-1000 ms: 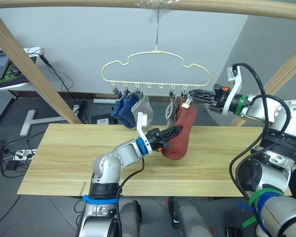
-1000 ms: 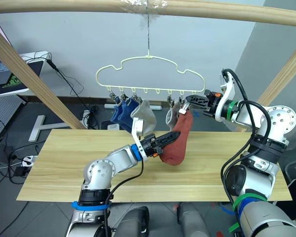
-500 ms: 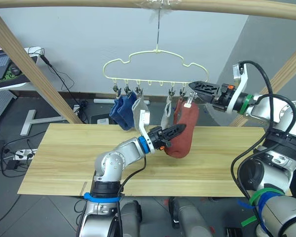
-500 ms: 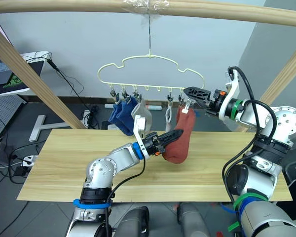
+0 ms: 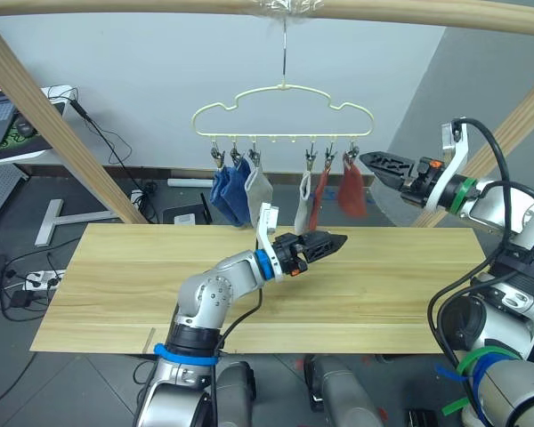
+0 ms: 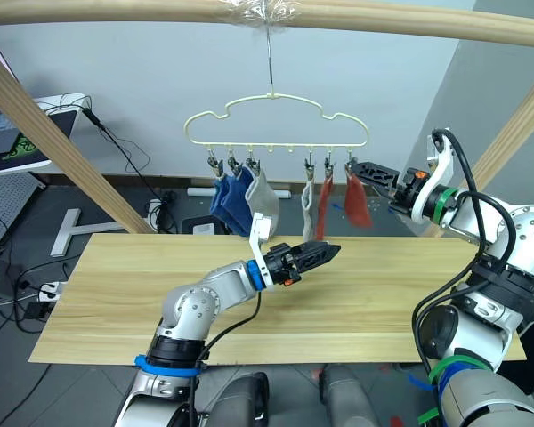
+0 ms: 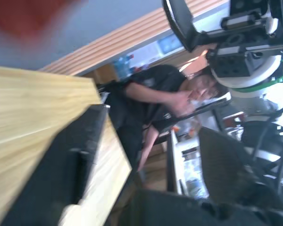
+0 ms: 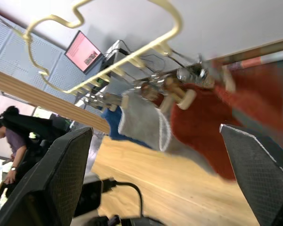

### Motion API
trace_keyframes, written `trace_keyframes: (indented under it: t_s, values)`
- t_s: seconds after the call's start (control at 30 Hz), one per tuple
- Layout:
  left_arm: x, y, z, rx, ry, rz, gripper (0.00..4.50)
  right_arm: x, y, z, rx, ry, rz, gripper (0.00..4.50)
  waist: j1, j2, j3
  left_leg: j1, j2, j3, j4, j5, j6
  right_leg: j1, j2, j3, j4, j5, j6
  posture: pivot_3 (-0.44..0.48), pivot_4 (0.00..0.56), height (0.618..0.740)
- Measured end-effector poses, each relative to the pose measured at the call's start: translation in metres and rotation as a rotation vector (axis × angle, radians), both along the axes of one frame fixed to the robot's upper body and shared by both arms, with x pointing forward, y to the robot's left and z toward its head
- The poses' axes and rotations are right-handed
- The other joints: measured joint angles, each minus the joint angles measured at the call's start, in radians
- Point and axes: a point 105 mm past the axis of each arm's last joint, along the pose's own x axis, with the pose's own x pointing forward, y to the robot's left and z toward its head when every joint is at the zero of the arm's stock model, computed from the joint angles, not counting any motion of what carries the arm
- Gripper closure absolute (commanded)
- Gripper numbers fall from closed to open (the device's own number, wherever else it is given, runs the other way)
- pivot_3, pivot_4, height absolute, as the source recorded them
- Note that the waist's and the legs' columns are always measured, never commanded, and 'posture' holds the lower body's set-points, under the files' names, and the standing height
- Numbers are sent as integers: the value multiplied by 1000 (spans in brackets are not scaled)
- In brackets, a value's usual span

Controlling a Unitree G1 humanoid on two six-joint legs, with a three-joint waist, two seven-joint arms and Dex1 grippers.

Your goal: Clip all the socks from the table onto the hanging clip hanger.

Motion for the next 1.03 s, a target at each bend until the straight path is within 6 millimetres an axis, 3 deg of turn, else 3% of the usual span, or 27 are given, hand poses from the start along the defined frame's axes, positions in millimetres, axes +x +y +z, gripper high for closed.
trace_keyframes:
  t_s: [0.1, 0.17, 0.23, 0.3, 0.4, 0.53, 0.7, 0.8, 1.03]
  values:
    - [-2, 16, -10, 53, 10, 24, 32, -6, -4, -10, -96, -10, 2, 0, -1, 0, 0, 0, 0, 0, 0, 0, 0, 0, 0, 0, -1, 0, 0, -96, 230, 740]
    - [0, 38, -21, 162, -17, 84, 32, -12, -7, -24, -234, -30, 8, 0, -1, 0, 0, 0, 0, -1, -1, 0, 0, 0, 0, 1, 0, 0, 0, -83, 229, 740]
    - [10, 82, -30, 333, -85, 218, 32, -19, -14, -43, -395, -47, 26, 0, -1, 0, 0, 0, 0, -1, -1, 0, 0, -1, 1, 1, 0, 0, 0, -50, 227, 740]
    - [21, 127, -26, 504, -170, 364, 32, -25, -21, -59, -519, -61, 71, 0, 0, 0, 0, 1, 0, -1, -1, 0, 0, -1, 1, 0, 0, 0, 0, -36, 226, 740]
    - [24, 159, -16, 608, -249, 438, 32, -29, -20, -61, -569, -139, 140, 0, 0, 0, 0, 1, 1, -1, 0, 0, 0, 0, 1, 1, 0, 0, 0, -11, 221, 740]
    - [10, 212, -12, 746, -284, 509, 32, -29, -27, -49, -618, -272, 181, 0, 4, 0, 0, 1, 2, -1, -1, 0, 0, -1, -2, 2, -1, 0, 0, 31, 210, 740]
    - [-15, 255, -2, 838, -327, 556, 32, -33, -26, -37, -633, -401, 233, 0, 28, 0, 0, 1, 2, -1, -2, 0, 0, -1, -5, 1, -2, 0, 0, 59, 196, 740]
    - [-17, 275, 19, 827, -361, 663, 32, -33, -27, -28, -675, -476, 245, 0, 51, -1, -1, 1, 2, -1, 0, 0, 0, 0, -6, -2, -2, 0, 0, 74, 186, 740]
    - [-17, 277, 25, 837, -395, 662, 32, -32, -30, -30, -694, -480, 230, 0, 81, -2, -1, 0, 0, 0, 0, 0, 0, 0, -11, -2, -3, 0, 0, 79, 170, 740]
